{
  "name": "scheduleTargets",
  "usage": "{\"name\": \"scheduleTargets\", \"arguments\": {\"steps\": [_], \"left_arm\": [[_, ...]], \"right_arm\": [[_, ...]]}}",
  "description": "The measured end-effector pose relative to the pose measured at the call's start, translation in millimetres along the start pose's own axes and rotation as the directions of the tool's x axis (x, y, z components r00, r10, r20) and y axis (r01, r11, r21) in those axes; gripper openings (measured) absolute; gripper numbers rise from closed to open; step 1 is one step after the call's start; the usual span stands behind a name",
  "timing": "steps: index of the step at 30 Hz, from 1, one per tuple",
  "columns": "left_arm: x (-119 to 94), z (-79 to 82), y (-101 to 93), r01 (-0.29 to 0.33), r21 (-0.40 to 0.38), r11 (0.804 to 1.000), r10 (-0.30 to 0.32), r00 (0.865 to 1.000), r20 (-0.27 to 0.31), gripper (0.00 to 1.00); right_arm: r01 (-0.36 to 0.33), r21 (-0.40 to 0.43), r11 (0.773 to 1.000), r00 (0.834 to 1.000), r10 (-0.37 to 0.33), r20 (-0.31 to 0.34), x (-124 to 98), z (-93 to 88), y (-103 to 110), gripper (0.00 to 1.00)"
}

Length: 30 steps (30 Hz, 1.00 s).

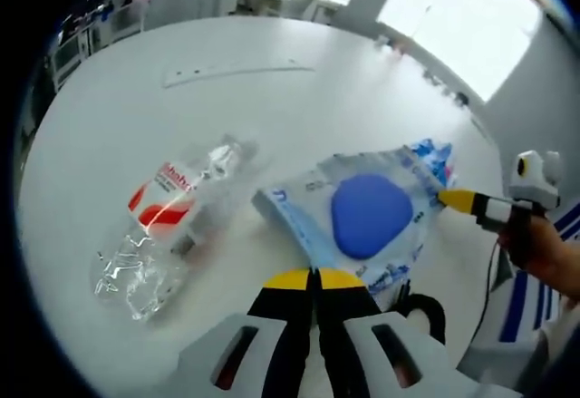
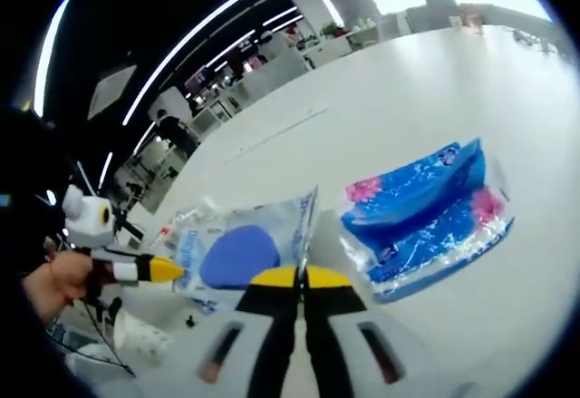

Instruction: Arrange the tabletop items into an orderly group along one side of the table until the central work area is clear of visible clutter.

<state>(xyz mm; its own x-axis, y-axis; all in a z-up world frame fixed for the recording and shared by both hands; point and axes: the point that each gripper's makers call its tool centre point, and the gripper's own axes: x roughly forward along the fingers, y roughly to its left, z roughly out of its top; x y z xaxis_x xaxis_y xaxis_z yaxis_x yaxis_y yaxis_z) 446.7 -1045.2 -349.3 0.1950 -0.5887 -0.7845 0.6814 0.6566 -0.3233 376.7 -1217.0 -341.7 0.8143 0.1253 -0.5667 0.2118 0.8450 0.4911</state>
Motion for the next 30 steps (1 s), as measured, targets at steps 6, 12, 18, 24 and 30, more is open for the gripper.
{"name": "scheduleTargets", "arguments": {"steps": [6, 12, 18, 24, 30], "left_arm": [[2.2, -0.9, 0.6, 0.001, -0.002, 1.0, -0.001, 1.0, -0.003, 0.0], [3.8, -1.5, 1.2, 0.002, 0.0, 1.0, -0.002, 1.0, -0.005, 0.0], [4.5, -3.6, 1.7, 0.0, 0.002, 1.0, 0.0, 1.0, -0.011, 0.0], [5.6, -5.1, 1.7, 0.001, 0.001, 1.0, -0.001, 1.0, -0.014, 0.0], [5.7, -4.7, 1.3, 0.001, -0.003, 1.0, -0.001, 1.0, -0.012, 0.0]], "right_arm": [[0.006, 0.014, 1.0, 1.0, -0.006, -0.003, 1.7, -1.8, -2.8, 0.0], [0.008, 0.007, 1.0, 1.0, -0.008, -0.006, 4.3, -3.1, -4.4, 0.0], [0.009, 0.016, 1.0, 1.0, -0.009, -0.009, 6.1, -4.5, -5.9, 0.0], [0.009, 0.012, 1.0, 1.0, -0.009, -0.013, 6.6, -4.8, -6.4, 0.0], [0.004, 0.014, 1.0, 1.0, -0.004, -0.007, 6.1, -3.2, -6.2, 0.0]]}}
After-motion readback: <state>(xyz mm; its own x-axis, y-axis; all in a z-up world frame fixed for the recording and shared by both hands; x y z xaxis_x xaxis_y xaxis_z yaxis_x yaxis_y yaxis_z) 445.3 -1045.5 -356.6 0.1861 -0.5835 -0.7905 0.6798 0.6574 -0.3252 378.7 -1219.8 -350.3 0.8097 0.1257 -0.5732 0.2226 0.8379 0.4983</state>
